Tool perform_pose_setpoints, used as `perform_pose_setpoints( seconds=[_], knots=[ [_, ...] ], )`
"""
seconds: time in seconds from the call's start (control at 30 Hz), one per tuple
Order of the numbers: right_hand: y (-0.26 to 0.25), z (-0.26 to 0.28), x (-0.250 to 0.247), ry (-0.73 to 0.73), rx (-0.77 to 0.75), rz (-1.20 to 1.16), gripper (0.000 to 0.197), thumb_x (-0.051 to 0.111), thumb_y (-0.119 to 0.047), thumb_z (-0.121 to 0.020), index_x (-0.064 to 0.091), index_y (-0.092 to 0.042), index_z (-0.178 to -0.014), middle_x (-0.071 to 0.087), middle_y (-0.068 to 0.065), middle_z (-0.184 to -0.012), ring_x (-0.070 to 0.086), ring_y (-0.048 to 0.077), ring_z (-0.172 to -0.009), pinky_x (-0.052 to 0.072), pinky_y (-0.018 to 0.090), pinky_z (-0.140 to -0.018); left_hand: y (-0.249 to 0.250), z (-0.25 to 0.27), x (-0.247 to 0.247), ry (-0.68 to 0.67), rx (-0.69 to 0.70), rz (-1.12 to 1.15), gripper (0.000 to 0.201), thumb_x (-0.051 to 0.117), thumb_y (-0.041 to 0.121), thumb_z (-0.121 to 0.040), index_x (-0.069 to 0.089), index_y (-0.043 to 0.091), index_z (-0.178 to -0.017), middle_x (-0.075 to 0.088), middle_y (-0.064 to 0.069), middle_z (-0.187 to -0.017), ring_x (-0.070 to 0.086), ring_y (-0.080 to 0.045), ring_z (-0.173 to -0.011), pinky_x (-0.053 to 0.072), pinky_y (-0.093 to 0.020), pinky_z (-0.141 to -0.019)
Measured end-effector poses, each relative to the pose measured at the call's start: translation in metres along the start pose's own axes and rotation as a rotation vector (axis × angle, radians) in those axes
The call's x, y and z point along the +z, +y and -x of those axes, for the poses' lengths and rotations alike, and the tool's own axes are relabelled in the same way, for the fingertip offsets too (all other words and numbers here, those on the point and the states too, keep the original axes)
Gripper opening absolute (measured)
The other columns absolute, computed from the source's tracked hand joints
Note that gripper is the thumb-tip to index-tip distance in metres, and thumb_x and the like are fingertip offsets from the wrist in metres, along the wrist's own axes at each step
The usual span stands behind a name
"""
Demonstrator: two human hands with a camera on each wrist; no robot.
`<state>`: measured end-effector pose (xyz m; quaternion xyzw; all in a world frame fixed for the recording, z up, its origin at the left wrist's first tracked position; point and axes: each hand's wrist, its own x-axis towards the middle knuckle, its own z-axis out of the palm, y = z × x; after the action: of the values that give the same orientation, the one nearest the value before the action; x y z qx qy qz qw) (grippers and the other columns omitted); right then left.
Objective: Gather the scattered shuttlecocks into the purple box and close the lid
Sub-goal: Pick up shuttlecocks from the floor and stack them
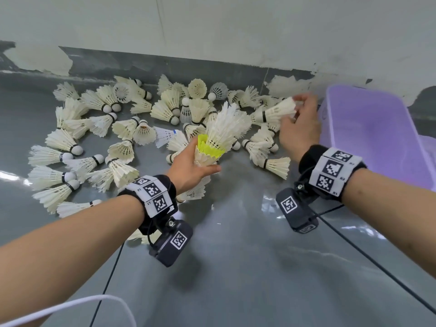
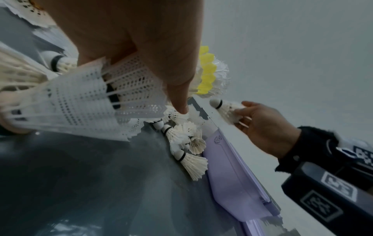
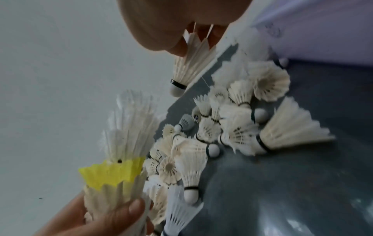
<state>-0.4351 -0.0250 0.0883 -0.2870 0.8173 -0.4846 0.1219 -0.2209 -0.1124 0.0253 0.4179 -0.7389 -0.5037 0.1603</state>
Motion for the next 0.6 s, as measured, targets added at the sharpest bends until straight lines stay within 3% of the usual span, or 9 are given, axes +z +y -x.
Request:
perform_pose_setpoints(
  seconds=[0.1,0.17,0.23,0.33,0.43,0.5,0.6],
  knots=[
    [-0.001,-0.01,-0.003,-0.029,-0.048,-0.034,0.044,0.047,0.001,-0.09,0.04,-0.022,-0.126,0.06,-0.002,-0.113,0.06,0.007,-0.089,0.048,0.014,-0.072,0.005,-0.002,0.014,-0.039,0.016,-0.037,0.09,0.081,0.031,-0.073,0.03,0.022,-0.146,0.052,0.003,-0.139,0.046,-0.017,-0.128,0.032,-0.025,-0.103],
    [0.0,-0.012,-0.003,-0.074,-0.01,-0.089,0.042,0.045,0.001,-0.088,0.047,-0.025,-0.12,0.063,-0.002,-0.114,0.062,0.011,-0.093,0.053,0.026,-0.08,0.016,-0.004,0.022,-0.051,0.03,-0.051,0.086,0.081,0.03,-0.074,0.032,0.022,-0.145,0.05,0.008,-0.137,0.046,-0.013,-0.125,0.031,-0.023,-0.1],
    [0.0,-0.011,-0.003,-0.122,0.01,-0.127,0.038,0.042,-0.002,-0.087,0.053,-0.031,-0.108,0.064,-0.005,-0.107,0.061,0.01,-0.086,0.053,0.031,-0.078,0.028,-0.006,0.029,-0.055,0.039,-0.056,0.079,0.08,0.027,-0.076,0.036,0.023,-0.142,0.051,0.014,-0.124,0.046,-0.008,-0.114,0.03,-0.018,-0.094],
    [-0.001,-0.014,-0.008,-0.146,0.0,-0.145,0.025,0.043,-0.016,-0.091,0.055,-0.036,-0.1,0.06,-0.009,-0.091,0.055,0.008,-0.077,0.048,0.03,-0.074,0.046,-0.01,0.043,-0.102,0.058,-0.062,0.074,0.081,0.026,-0.075,0.04,0.024,-0.136,0.053,0.016,-0.114,0.049,-0.005,-0.105,0.032,-0.012,-0.084],
    [-0.001,-0.021,-0.013,-0.138,-0.018,-0.185,0.019,0.049,-0.046,-0.083,0.062,-0.044,-0.096,0.058,0.0,-0.116,0.054,0.015,-0.11,0.046,0.04,-0.1,0.059,-0.011,0.059,-0.127,0.031,-0.025,0.073,0.082,0.029,-0.073,0.041,0.028,-0.133,0.055,0.016,-0.114,0.05,-0.004,-0.104,0.036,-0.015,-0.082],
    [0.003,-0.028,-0.019,-0.158,0.022,-0.217,0.031,0.052,-0.06,-0.072,0.063,-0.048,-0.098,0.053,0.002,-0.126,0.049,0.017,-0.119,0.042,0.042,-0.105,0.07,-0.012,0.07,-0.133,0.011,0.023,0.069,0.083,0.03,-0.071,0.043,0.029,-0.128,0.06,0.014,-0.116,0.056,-0.005,-0.105,0.04,-0.016,-0.081],
    [0.004,-0.03,-0.03,-0.233,0.044,-0.315,0.04,0.065,-0.049,-0.068,0.057,-0.048,-0.108,0.045,0.001,-0.132,0.048,0.015,-0.118,0.045,0.045,-0.103,0.088,-0.01,0.084,-0.167,-0.028,0.112,0.063,0.081,0.026,-0.074,0.042,0.028,-0.124,0.064,0.015,-0.107,0.061,0.01,-0.089,0.045,-0.006,-0.072]
  ],
)
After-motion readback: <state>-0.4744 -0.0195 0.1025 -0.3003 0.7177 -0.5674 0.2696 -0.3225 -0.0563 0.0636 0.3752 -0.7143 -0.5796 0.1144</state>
